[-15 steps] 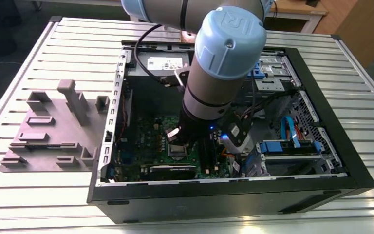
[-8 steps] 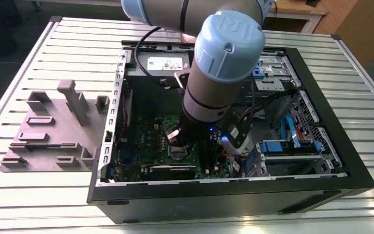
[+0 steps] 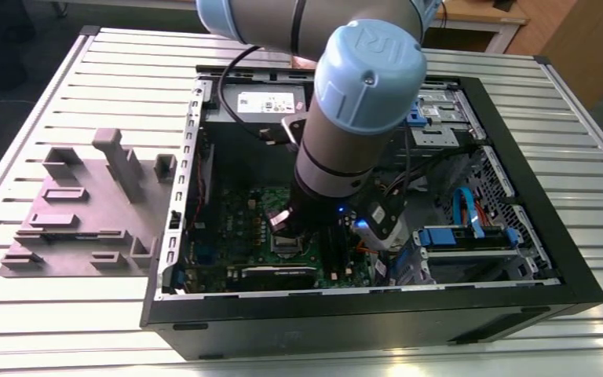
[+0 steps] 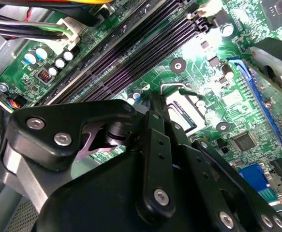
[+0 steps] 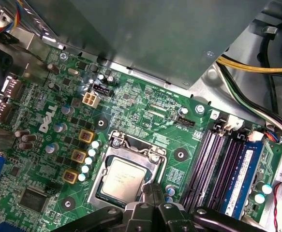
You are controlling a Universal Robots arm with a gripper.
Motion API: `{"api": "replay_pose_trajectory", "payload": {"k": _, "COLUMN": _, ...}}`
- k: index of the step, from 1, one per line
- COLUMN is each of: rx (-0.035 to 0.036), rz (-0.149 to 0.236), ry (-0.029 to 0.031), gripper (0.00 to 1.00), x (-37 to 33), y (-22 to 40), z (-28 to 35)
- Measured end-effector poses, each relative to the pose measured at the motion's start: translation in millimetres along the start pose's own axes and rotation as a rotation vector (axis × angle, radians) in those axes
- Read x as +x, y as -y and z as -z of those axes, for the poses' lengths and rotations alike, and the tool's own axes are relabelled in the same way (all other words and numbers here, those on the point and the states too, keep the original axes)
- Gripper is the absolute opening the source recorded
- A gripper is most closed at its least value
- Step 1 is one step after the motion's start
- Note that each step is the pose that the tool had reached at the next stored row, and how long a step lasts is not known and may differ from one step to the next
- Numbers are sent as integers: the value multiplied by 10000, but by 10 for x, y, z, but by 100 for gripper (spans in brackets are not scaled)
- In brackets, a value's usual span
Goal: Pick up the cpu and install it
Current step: 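Install the first cpu locking lever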
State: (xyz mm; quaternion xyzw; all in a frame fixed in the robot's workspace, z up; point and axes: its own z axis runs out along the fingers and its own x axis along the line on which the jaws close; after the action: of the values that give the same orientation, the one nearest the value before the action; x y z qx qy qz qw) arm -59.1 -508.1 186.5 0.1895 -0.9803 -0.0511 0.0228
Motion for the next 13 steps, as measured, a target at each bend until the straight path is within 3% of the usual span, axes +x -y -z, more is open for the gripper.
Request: {"api": "replay_pose_trajectory", "payload": {"k": 13, "rx": 76, "rz": -6, "ry": -35, "gripper": 10, "x": -43, "y": 19, "z": -17}}
